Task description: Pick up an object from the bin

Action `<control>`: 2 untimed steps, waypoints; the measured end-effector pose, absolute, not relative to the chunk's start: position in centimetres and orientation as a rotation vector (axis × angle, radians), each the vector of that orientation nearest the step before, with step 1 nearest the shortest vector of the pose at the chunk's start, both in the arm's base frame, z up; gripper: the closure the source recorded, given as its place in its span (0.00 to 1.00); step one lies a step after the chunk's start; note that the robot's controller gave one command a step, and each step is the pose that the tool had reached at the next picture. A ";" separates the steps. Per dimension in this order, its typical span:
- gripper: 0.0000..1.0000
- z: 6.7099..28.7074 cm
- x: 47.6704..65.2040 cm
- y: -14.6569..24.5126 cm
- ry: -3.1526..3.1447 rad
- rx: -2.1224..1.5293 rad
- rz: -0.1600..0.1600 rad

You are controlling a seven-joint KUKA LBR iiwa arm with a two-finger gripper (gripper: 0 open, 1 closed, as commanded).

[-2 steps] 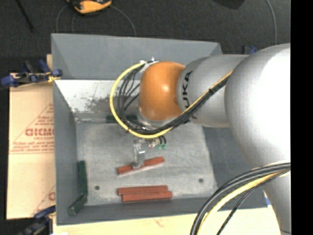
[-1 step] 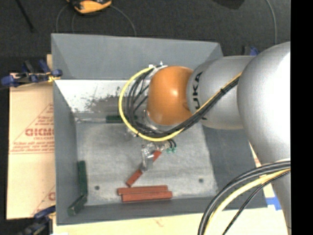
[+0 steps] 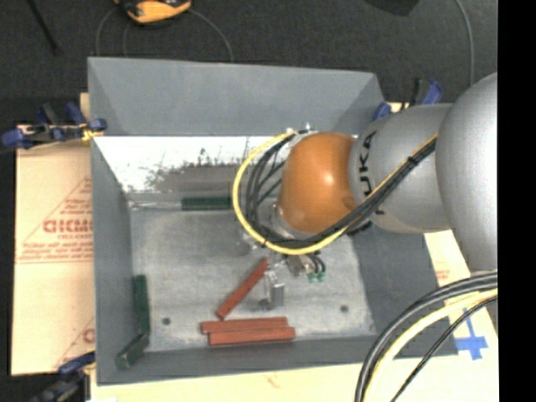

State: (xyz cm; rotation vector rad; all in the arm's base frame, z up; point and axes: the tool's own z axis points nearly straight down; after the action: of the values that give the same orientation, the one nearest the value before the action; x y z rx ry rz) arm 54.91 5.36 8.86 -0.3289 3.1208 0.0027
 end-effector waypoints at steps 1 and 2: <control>1.00 7.1 52.2 15.3 3.019 -0.850 0.004; 1.00 7.1 52.2 15.3 3.020 -0.849 0.004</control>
Offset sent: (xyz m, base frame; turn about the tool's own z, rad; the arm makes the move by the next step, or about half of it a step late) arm 0.0000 0.0000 0.0000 0.0000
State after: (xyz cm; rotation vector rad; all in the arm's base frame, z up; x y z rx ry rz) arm 52.16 15.29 7.13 -0.8488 3.0196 0.0042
